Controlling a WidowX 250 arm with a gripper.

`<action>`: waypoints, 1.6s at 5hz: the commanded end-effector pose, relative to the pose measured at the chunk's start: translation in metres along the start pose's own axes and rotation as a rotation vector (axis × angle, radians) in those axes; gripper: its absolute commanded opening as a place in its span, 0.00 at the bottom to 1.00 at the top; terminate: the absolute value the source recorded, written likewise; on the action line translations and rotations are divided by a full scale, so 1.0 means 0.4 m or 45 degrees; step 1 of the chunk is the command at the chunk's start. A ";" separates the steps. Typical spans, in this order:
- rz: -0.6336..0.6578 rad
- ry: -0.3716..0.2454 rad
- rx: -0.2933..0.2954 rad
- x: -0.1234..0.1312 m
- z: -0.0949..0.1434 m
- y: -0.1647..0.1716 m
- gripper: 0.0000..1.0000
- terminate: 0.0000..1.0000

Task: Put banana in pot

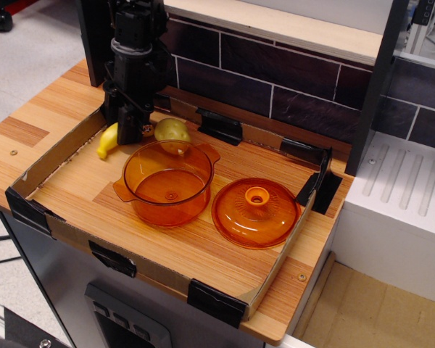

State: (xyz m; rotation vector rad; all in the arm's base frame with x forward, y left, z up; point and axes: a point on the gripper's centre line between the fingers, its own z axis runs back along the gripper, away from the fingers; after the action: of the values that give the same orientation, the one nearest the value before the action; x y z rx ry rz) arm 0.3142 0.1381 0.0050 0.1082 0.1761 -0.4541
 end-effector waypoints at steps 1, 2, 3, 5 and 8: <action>0.225 0.044 0.064 0.002 0.079 0.062 0.00 0.00; 0.333 0.165 0.040 -0.030 0.148 0.074 0.00 0.00; 0.380 0.118 0.050 -0.052 0.235 0.057 0.00 0.00; 0.252 0.028 -0.068 -0.039 0.294 -0.096 0.00 0.00; 0.099 0.055 -0.082 0.000 0.204 -0.237 0.00 0.00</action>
State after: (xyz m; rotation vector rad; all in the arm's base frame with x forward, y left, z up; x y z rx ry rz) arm 0.2779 0.0403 0.0710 0.0520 0.2619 -0.3707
